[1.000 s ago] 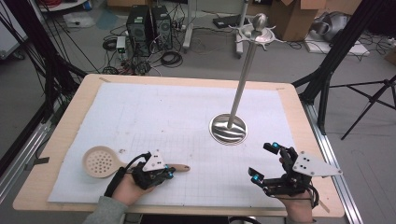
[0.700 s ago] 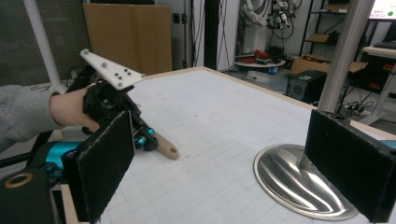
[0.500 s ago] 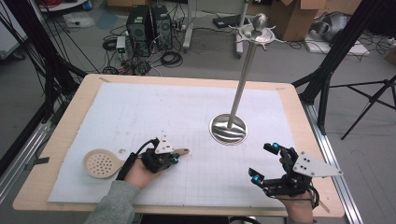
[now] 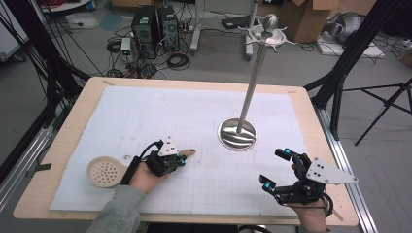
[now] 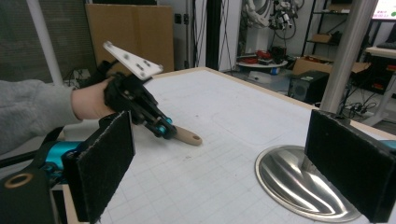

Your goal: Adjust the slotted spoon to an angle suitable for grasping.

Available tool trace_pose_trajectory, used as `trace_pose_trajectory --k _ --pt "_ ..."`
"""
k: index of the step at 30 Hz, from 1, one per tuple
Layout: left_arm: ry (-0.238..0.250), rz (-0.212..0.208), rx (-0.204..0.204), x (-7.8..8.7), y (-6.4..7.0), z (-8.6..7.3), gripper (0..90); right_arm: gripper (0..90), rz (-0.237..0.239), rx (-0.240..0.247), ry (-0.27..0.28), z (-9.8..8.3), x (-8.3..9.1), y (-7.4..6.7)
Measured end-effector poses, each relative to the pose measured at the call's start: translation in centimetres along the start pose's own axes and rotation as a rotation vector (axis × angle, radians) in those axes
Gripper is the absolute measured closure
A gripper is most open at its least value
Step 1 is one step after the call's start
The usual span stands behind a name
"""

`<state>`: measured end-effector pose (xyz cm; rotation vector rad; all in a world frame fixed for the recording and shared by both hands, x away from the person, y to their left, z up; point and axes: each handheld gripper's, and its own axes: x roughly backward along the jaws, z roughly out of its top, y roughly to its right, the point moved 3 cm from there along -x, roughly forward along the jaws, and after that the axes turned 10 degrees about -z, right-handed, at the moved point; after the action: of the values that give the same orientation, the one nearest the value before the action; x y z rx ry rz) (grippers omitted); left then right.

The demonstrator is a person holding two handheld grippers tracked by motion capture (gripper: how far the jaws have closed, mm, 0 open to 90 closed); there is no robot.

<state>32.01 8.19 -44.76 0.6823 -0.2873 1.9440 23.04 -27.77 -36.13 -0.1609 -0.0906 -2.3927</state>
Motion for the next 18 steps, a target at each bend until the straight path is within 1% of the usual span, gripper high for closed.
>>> trace_pose_trajectory --k 1,3,5,6,7,8,10,11,13,15,17,18 --pt "0.017 -0.01 -0.004 0.6 0.1 0.1 89.7 7.4 -0.003 -0.006 -0.003 -0.1 0.0 0.0" --pt "0.035 -0.021 -0.014 1.7 0.0 0.1 89.6 7.4 -0.008 -0.007 0.001 -0.1 0.0 0.2" --pt "0.054 -0.027 -0.022 3.0 -0.2 0.1 89.6 7.4 -0.007 -0.008 0.003 -0.2 0.1 0.2" --pt "0.065 -0.034 -0.025 3.7 -0.3 0.1 89.6 7.4 -0.005 -0.014 -0.003 -0.2 0.1 0.1" --pt "0.071 -0.044 -0.028 4.3 -0.4 0.1 89.6 7.4 -0.005 -0.009 -0.004 -0.2 0.1 0.1" --pt "0.073 -0.051 -0.029 4.9 -0.5 0.1 89.5 7.4 -0.003 -0.007 -0.003 -0.2 0.1 0.0" --pt "0.064 -0.043 -0.041 6.0 -0.8 -0.1 89.1 7.4 -0.003 -0.01 -0.008 -0.2 0.0 -0.1" --pt "0.062 -0.044 -0.038 6.5 -0.9 -0.2 88.2 7.4 -0.003 -0.004 -0.006 -0.2 0.0 -0.1" --pt "0.051 -0.047 -0.049 7.6 -1.1 -0.4 85.5 7.4 -0.001 -0.006 -0.009 -0.2 -0.2 -0.1" --pt "0.044 -0.065 -0.058 8.5 -1.1 -0.5 81.6 7.4 0.002 -0.002 -0.009 -0.3 -0.3 -0.1" --pt "0.035 -0.063 -0.067 9.4 -1.1 -0.6 74.4 7.4 0.006 -0.001 -0.017 -0.4 -0.5 -0.2" --pt "0.032 -0.063 -0.081 9.8 -1.1 -0.6 71.7 7.4 0.008 -0.003 -0.019 -0.4 -0.6 -0.2"
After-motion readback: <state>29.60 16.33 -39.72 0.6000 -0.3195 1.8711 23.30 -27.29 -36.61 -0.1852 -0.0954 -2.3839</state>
